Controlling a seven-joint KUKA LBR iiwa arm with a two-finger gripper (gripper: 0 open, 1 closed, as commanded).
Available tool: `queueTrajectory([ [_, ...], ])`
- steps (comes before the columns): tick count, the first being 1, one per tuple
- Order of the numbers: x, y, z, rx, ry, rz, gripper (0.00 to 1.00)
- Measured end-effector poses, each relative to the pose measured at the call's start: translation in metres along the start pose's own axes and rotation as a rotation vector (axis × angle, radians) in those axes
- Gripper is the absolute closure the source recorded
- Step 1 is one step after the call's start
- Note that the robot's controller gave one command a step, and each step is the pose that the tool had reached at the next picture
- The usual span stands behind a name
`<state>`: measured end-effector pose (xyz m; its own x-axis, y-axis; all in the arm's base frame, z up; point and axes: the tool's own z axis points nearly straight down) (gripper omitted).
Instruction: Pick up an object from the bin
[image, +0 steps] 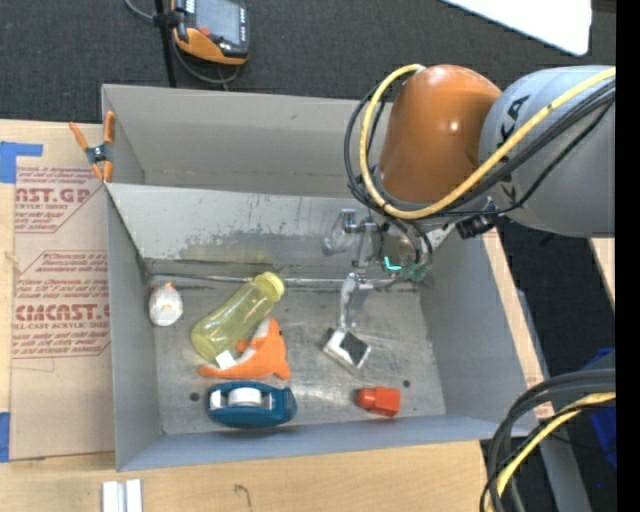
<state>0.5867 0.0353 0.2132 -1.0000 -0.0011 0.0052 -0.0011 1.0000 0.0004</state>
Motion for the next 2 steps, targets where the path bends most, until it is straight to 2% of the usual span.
queueTrajectory([
  [1,-0.002,0.0,-0.004,0.0,-0.008,0.001,0.0],
  [2,0.015,-0.035,0.033,-0.002,-0.012,0.099,0.0],
])
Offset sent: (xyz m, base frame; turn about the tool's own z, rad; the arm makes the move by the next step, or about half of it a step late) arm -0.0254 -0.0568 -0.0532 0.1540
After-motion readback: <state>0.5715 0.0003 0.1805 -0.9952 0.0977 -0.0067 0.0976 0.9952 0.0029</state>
